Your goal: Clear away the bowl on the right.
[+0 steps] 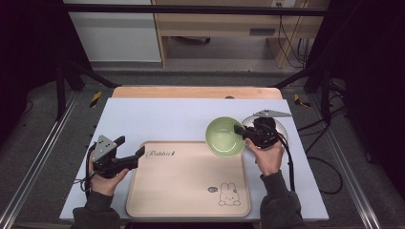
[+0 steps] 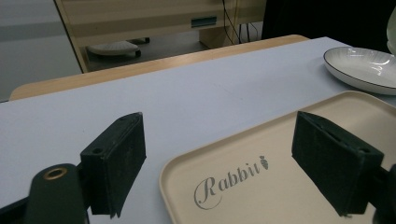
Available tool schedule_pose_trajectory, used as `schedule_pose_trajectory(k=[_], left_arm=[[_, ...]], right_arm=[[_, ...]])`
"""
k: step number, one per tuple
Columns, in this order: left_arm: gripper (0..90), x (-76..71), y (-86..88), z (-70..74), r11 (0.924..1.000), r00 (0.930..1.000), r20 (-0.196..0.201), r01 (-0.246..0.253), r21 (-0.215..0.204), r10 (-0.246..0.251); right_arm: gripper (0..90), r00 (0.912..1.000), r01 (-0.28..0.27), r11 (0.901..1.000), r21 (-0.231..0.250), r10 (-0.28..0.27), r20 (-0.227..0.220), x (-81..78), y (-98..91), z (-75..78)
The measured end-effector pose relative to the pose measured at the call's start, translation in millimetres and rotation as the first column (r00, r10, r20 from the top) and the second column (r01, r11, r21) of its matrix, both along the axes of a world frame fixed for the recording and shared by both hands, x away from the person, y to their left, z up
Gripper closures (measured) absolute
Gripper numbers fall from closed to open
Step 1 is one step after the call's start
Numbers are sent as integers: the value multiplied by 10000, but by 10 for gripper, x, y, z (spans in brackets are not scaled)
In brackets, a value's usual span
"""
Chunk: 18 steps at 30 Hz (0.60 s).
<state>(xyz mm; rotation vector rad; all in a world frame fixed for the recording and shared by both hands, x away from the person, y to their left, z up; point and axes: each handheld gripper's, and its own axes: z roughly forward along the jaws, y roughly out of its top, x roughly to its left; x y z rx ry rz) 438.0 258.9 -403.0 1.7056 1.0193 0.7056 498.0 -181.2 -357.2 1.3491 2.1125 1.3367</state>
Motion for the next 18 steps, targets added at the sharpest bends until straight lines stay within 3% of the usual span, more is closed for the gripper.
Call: schedule_pose_trajectory(k=[18], left_arm=[[169,-4,-3,5,10000,10000,22,7,-30,-7]], right_arm=[[825,9962,-812,9965,-200,805,-325,11,289,-108]])
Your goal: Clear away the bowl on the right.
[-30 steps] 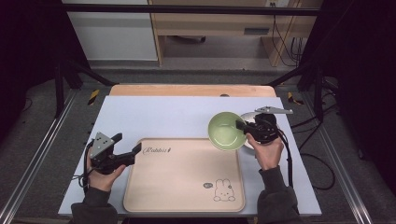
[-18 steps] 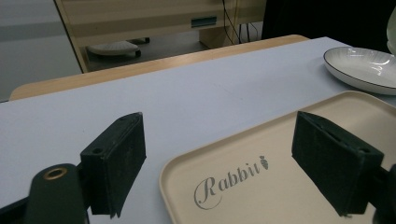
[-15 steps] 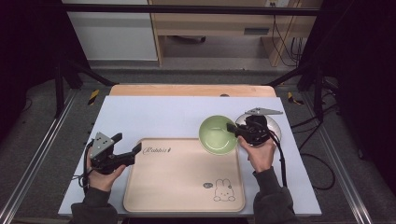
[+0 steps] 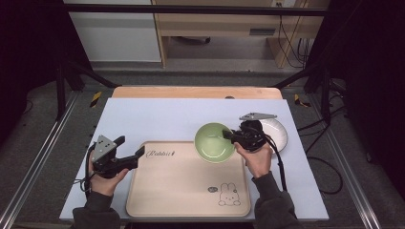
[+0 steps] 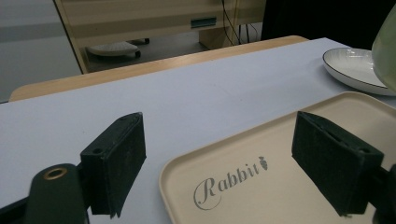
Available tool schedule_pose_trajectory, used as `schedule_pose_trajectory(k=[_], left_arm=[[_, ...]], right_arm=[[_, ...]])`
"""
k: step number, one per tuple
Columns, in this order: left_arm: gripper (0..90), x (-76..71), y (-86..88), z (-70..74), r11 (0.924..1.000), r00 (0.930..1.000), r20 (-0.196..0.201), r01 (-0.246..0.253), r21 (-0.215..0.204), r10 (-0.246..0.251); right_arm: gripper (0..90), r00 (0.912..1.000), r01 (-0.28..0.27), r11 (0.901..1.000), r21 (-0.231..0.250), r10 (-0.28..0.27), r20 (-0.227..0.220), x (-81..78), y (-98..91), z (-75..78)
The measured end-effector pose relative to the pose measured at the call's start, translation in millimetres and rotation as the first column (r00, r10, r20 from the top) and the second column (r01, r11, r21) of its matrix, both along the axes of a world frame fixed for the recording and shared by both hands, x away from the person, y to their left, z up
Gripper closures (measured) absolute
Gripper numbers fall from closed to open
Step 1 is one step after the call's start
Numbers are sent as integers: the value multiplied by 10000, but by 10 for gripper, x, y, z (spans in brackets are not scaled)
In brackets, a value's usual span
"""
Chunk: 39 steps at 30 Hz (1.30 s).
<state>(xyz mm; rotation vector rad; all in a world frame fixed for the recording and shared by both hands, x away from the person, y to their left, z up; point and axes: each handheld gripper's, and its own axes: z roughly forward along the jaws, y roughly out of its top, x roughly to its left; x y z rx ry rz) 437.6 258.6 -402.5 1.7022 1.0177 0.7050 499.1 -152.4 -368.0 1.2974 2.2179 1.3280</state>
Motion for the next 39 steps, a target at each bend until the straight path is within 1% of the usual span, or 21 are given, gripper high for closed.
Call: schedule_pose_trajectory(k=[8,18,33,34,35,39], left_arm=[[169,-2,-6,2,10000,10000,7,26,4,-26],[170,-11,-2,17,10000,10000,67,33,-31,-33],[169,-17,-3,25,10000,9999,79,70,-9,-70],[169,-18,-4,26,10000,9999,77,77,-9,-77],[170,-19,-5,27,10000,9999,85,91,-5,-91],[169,-21,-13,27,9999,9999,91,117,-13,-117]], right_arm=[[825,9992,-296,9995,-98,293,-264,14,129,-69],[825,9973,-612,9979,-207,603,-416,35,258,-146],[825,9937,-796,9957,-473,755,-825,70,424,-289],[825,9936,-855,9947,-578,808,-795,81,435,-310],[825,9927,-818,9949,-593,760,-937,80,452,-323],[825,9912,-944,9933,-665,875,-998,94,491,-369]])
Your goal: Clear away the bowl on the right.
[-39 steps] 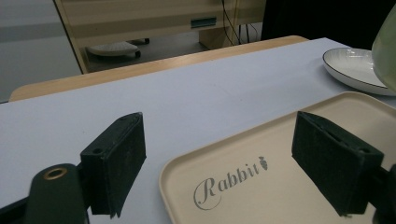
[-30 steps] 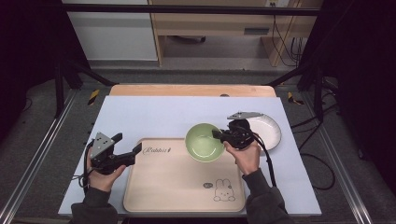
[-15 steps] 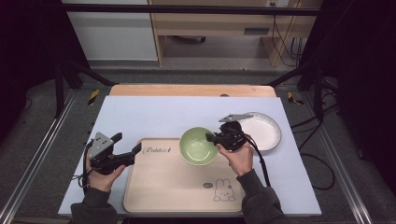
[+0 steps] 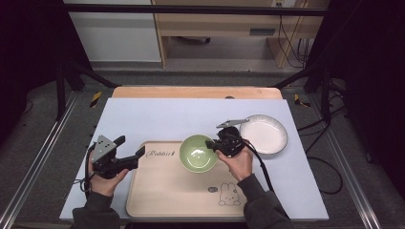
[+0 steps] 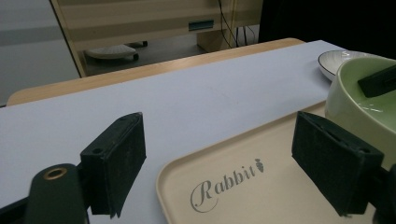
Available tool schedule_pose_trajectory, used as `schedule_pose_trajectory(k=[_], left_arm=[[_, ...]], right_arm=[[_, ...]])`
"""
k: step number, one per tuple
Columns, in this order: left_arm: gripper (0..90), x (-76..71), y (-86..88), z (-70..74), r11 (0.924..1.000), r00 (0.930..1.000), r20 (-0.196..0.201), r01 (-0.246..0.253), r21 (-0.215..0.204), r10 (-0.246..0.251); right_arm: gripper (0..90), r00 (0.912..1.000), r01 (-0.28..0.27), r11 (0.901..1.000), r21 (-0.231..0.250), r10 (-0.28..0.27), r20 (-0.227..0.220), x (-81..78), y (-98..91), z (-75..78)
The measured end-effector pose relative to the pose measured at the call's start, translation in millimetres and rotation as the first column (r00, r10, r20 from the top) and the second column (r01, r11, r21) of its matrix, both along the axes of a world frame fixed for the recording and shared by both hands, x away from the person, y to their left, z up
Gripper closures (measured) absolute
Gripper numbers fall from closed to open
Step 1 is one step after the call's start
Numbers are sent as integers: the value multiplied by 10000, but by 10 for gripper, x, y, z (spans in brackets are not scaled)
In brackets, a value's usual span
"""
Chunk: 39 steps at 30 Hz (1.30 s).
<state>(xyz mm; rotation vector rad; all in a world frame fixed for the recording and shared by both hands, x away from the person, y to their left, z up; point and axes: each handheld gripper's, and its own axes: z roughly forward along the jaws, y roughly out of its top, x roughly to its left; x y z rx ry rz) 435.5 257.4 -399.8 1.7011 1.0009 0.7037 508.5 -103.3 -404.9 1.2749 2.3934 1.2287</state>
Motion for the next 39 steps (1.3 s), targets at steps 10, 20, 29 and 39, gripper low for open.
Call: schedule_pose_trajectory(k=[10,20,29,39], left_arm=[[169,0,-4,1,10000,10000,-5,30,9,-30],[169,-6,-15,6,10000,10000,11,75,-9,-75],[168,-8,-19,7,10000,10000,3,96,-18,-96],[163,-8,-27,7,9999,9999,-14,147,14,-147]], right_arm=[[825,9995,-55,9998,-188,49,-300,30,82,-98],[824,9983,-241,9994,-257,227,-534,44,153,-176],[824,9966,-374,9987,-357,347,-746,50,207,-239],[823,9956,-404,9982,-450,364,-859,64,233,-293]])
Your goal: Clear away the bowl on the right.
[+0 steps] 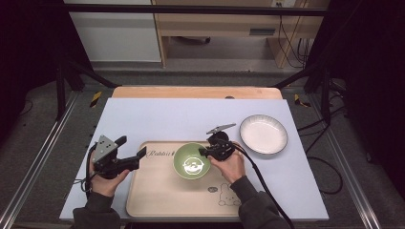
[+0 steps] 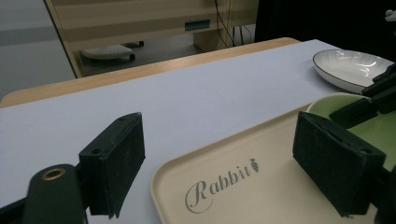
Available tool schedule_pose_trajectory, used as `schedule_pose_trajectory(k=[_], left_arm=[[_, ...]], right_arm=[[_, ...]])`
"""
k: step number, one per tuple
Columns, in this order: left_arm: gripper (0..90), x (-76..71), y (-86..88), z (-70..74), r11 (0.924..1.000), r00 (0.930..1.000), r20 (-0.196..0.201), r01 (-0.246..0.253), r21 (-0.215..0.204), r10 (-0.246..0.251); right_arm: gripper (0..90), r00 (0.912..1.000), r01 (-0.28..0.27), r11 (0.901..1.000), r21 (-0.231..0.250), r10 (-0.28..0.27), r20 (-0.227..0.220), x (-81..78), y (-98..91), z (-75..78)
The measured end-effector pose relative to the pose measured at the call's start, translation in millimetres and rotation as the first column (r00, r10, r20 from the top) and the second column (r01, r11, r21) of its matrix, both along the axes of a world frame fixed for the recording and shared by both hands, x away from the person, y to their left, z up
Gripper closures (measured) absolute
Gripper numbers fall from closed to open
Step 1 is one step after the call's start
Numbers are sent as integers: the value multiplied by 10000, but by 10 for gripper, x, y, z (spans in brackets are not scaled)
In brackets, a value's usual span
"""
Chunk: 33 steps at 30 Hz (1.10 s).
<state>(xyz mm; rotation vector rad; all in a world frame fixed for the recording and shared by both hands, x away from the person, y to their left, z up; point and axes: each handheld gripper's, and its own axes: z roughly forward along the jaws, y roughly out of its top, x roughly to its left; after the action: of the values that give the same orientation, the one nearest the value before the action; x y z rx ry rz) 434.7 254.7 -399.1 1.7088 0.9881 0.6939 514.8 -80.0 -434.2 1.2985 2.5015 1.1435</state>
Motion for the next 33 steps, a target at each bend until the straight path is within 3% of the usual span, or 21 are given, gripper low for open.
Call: schedule_pose_trajectory(k=[16,18,33], left_arm=[[163,-5,-8,2,10000,10000,16,27,4,-27],[163,-4,-10,0,10000,10000,3,26,10,-26],[163,-3,-17,-5,10000,10000,-12,42,26,-42]], right_arm=[[830,9998,19,10000,-57,-21,-201,40,-12,-88],[833,9988,192,9998,-42,-194,-453,46,-15,-105],[834,9990,94,10000,-26,-95,-435,68,-23,-140]])
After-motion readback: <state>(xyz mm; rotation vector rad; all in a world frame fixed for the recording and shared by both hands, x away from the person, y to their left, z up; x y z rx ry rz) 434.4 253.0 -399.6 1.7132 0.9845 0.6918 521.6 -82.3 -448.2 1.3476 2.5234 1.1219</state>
